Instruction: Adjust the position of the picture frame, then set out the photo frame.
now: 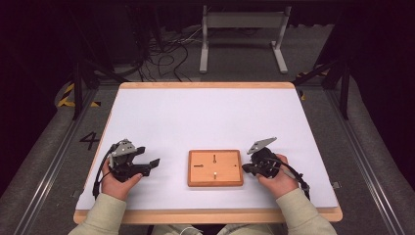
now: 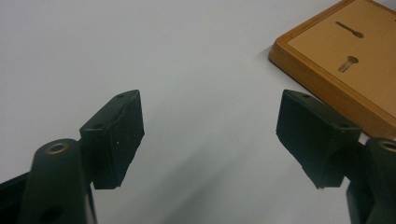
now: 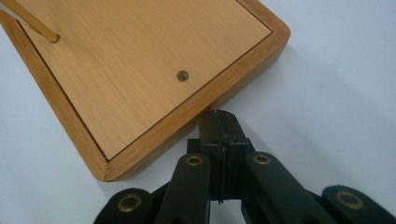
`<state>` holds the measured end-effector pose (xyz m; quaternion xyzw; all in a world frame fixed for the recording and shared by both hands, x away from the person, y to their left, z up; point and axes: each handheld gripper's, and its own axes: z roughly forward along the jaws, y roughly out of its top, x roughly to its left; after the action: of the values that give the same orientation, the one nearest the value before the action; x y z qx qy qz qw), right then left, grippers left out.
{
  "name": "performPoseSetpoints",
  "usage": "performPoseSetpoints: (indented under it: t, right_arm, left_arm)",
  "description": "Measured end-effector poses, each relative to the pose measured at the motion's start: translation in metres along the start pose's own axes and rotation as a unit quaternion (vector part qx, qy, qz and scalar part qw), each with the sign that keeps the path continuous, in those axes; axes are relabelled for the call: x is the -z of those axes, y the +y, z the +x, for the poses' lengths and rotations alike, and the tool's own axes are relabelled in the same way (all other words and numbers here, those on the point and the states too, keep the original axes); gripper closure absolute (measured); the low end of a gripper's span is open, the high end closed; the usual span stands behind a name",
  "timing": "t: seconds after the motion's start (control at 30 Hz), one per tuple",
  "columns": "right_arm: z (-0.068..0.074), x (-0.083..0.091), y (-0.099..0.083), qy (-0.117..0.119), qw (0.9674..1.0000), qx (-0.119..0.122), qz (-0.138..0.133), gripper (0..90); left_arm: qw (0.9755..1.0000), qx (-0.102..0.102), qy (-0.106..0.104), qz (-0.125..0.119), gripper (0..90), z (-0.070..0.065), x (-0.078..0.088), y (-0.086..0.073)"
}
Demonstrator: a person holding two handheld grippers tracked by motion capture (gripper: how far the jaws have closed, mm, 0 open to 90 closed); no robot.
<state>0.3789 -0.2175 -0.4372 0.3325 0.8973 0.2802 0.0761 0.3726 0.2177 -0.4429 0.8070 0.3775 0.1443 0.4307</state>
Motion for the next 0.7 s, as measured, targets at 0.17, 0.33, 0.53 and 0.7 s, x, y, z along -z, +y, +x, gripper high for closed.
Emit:
performPoseSetpoints:
  t: [0.17,0.33,0.53,0.7]
  right_arm:
    - [0.005,-0.006,0.005,-0.003,0.9999,0.012,-0.011,90.0]
    - [0.007,-0.008,0.007,-0.011,0.9996,0.02,-0.018,89.7]
    - [-0.001,0.012,0.004,-0.035,0.9975,0.018,-0.059,79.0]
    - [-0.011,0.027,-0.001,-0.046,0.9935,0.017,-0.103,69.0]
  left_arm:
    - [1.0,-0.002,-0.004,-0.002,23.6,-0.004,-0.001,0.002]
    - [0.9998,-0.009,-0.014,-0.006,23.6,-0.009,-0.002,0.006]
    - [0.9993,-0.014,-0.029,-0.018,23.8,-0.019,0.0,0.013]
    - [0.9984,-0.032,-0.042,-0.022,25.3,-0.029,0.001,0.021]
